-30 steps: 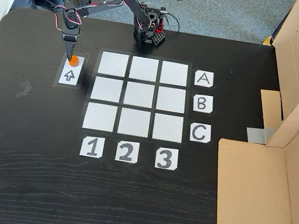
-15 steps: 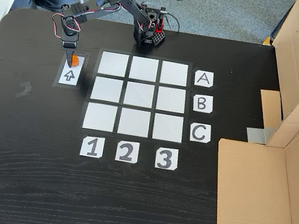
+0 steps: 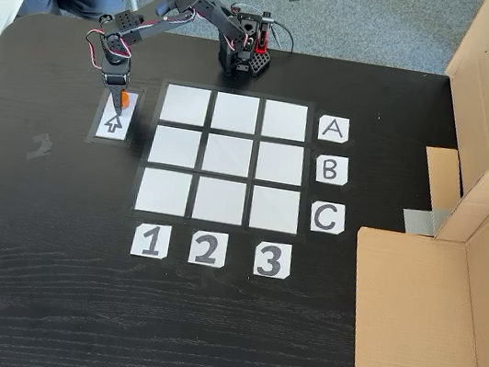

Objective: Pick up the round, orange token and place it in the grid on square A1.

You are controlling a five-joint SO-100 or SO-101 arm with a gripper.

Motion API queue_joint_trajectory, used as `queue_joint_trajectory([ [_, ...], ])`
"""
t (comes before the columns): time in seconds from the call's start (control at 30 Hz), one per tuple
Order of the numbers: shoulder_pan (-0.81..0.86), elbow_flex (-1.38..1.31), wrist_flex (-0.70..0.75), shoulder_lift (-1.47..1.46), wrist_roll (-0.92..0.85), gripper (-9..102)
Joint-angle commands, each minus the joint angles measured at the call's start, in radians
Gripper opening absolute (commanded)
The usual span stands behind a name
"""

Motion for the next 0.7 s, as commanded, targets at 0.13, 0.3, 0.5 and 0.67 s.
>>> queue_joint_trajectory([
  [0.13,-0.012,-0.071,-0.002,0.008,0.005,29],
  [0.3,-0.012,-0.072,-0.002,0.006,0.005,24],
  [0.5,-0.012,-0.081,-0.005,0.005,0.003,12],
  [0.67,-0.006,-0.1,0.002,0.005,-0.002,7],
])
